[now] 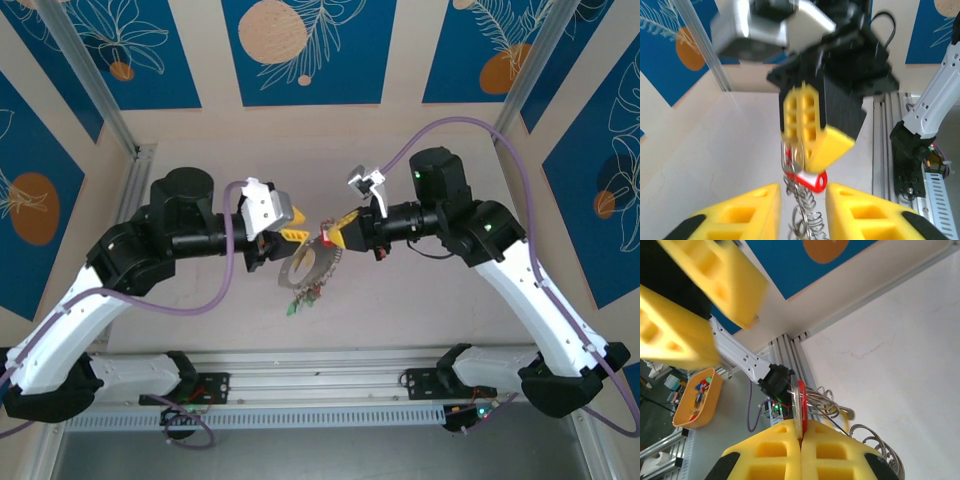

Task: Put the keys on the keyring

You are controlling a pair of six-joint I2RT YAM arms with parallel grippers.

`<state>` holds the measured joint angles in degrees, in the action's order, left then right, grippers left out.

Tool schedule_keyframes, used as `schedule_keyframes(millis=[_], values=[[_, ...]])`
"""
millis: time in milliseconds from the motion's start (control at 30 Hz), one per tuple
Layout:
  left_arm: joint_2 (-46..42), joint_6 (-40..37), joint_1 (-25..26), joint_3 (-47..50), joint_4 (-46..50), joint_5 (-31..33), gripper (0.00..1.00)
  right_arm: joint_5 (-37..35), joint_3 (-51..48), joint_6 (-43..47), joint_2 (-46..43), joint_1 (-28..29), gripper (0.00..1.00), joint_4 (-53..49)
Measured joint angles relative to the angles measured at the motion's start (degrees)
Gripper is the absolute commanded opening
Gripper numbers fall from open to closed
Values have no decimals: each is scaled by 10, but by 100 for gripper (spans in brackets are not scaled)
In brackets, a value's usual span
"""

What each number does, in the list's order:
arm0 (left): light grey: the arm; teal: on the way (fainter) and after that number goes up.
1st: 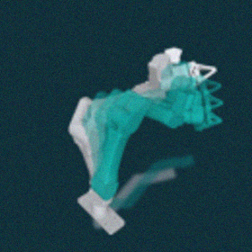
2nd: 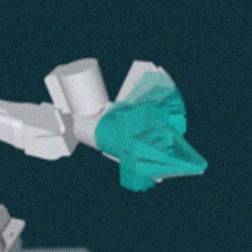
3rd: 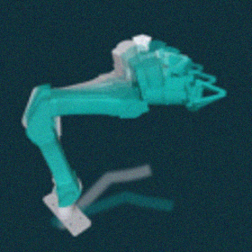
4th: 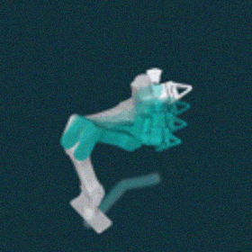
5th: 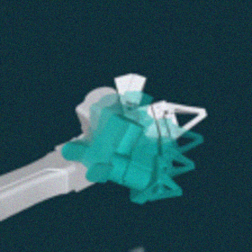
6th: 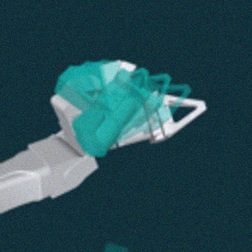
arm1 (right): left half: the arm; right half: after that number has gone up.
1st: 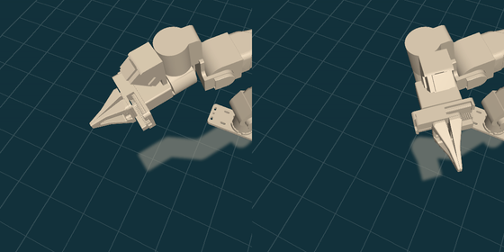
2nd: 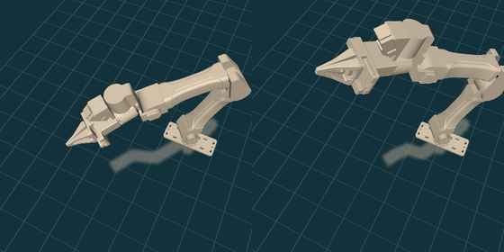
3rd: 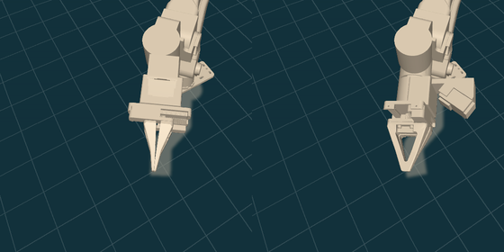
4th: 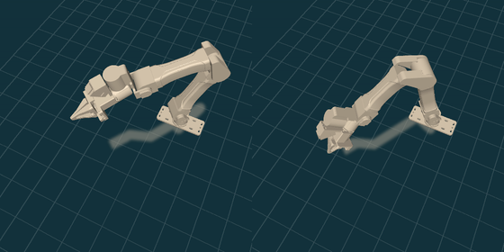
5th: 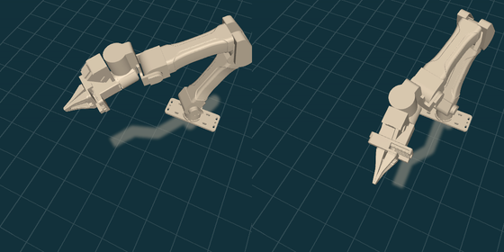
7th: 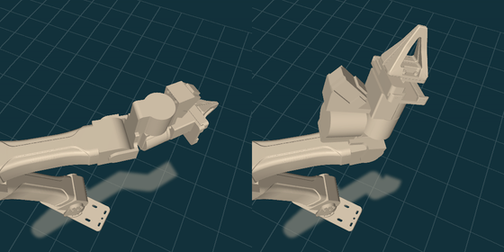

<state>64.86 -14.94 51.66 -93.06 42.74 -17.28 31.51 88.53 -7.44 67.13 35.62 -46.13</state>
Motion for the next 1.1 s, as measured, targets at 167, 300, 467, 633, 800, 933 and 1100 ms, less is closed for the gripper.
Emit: schedule_keyframes(millis=[167,300,467,633,800,933,1100], values=[[-9,6,0,18,-3,-1,32,-11,55,12,3,-5,0,-22],[-17,12,0,40,-12,-3,35,-20,65,14,3,-5,0,-35],[-16,13,0,46,-34,-7,36,-26,66,14,9,-5,0,-46],[-10,13,0,46,-50,-19,36,-26,66,14,10,-5,0,-53],[2,14,0,47,-65,-22,36,-26,66,14,10,-5,0,-59],[6,15,0,47,-74,-22,36,-26,66,14,10,-5,0,-60],[19,15,0,47,-77,-22,36,-26,66,14,10,-4,0,-63]])
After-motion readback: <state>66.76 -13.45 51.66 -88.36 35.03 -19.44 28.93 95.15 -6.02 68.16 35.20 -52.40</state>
